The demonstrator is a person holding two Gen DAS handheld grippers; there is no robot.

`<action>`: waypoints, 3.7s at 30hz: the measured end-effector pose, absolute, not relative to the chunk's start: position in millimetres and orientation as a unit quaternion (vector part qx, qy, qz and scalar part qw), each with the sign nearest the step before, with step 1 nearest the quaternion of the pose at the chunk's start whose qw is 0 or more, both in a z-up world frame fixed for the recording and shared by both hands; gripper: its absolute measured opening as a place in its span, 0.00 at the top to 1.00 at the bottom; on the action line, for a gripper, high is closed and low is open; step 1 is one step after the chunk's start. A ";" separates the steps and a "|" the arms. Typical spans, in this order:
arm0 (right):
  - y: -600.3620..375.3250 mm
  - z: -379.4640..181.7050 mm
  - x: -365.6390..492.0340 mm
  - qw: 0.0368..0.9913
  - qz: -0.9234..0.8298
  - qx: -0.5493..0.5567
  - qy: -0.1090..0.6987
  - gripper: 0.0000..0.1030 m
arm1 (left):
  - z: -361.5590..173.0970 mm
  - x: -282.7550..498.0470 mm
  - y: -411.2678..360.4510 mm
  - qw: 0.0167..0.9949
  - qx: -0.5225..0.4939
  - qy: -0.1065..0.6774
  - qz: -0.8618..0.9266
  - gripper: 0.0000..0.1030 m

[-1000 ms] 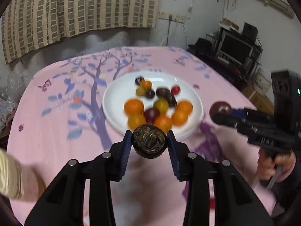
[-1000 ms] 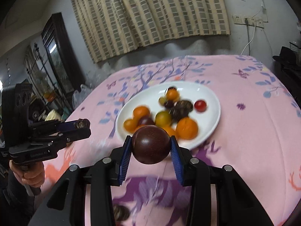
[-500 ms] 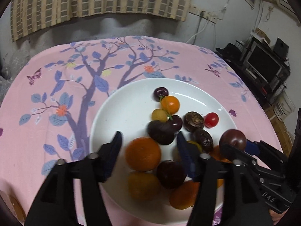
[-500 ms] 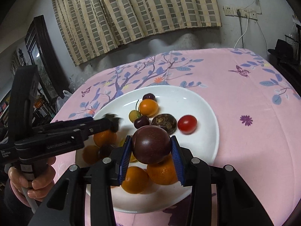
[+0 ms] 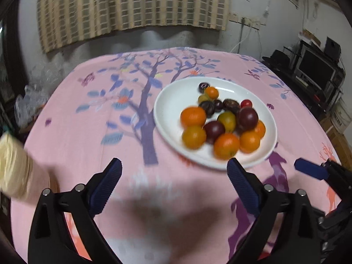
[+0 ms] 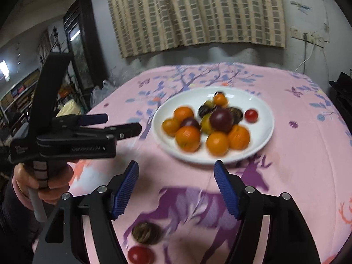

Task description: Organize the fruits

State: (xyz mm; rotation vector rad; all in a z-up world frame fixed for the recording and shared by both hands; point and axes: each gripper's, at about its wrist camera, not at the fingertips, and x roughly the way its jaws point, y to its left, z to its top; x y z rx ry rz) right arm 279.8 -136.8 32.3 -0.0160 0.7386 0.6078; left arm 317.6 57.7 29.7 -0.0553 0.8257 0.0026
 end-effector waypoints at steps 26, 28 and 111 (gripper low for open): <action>-92.1 -25.6 230.2 0.837 0.312 -0.140 0.427 0.60 | 5.6 263.8 108.8 0.906 -0.098 0.408 0.056 0.08; -92.8 -25.5 231.2 0.839 0.310 -0.140 0.424 0.61 | 5.6 263.5 108.7 0.906 -0.100 0.407 0.055 0.08; -190.4 42.8 277.5 0.894 0.216 -0.039 0.390 0.04 | 67.6 284.3 35.6 0.932 0.051 0.358 -0.012 0.05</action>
